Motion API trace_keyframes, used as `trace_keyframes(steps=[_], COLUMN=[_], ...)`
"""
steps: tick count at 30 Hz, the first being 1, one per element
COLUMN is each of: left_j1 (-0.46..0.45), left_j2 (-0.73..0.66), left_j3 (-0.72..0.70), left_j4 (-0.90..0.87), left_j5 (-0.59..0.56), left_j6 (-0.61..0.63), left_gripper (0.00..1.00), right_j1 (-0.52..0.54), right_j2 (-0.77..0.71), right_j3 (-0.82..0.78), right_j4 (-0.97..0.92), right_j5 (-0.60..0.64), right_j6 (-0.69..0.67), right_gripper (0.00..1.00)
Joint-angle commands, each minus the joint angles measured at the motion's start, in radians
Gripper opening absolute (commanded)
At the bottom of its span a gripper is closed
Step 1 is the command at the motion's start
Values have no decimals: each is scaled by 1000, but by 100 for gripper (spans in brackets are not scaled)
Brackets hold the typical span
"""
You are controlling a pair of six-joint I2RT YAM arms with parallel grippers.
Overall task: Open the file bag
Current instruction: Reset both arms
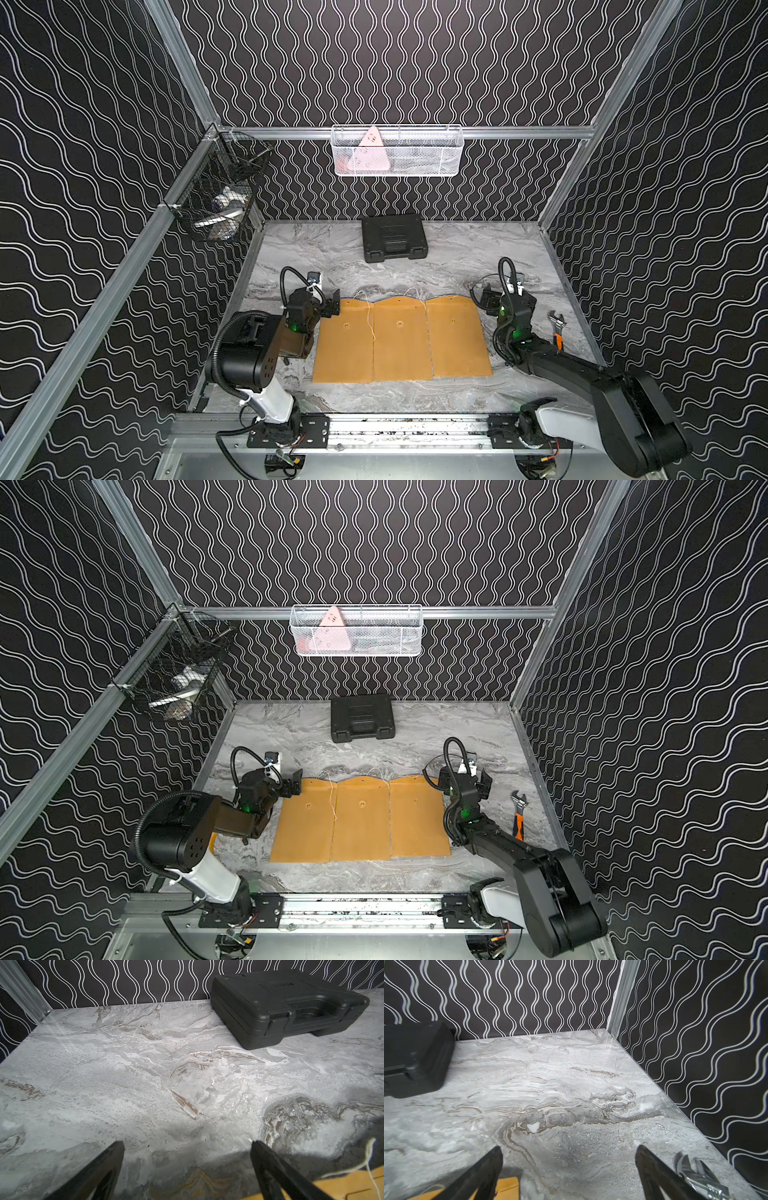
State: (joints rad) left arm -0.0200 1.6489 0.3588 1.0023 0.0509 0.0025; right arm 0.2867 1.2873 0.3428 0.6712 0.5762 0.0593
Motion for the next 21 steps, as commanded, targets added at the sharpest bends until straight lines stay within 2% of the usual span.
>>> trace_keyframes(steps=[1, 9, 21], left_j1=[0, 0, 0], left_j2=[4, 3, 5], left_j3=[-3, -3, -2], left_j4=[49, 48, 49], left_j5=[-2, -2, -2], left_j6=[27, 27, 27], left_gripper=[99, 99, 99], right_j1=[-22, -101, -124], right_j2=[48, 145, 283], right_j3=[-2, 4, 13], right_j4=[152, 183, 335], right_j5=[-29, -100, -124], right_j6=[-19, 0, -75], right_gripper=[100, 100, 100])
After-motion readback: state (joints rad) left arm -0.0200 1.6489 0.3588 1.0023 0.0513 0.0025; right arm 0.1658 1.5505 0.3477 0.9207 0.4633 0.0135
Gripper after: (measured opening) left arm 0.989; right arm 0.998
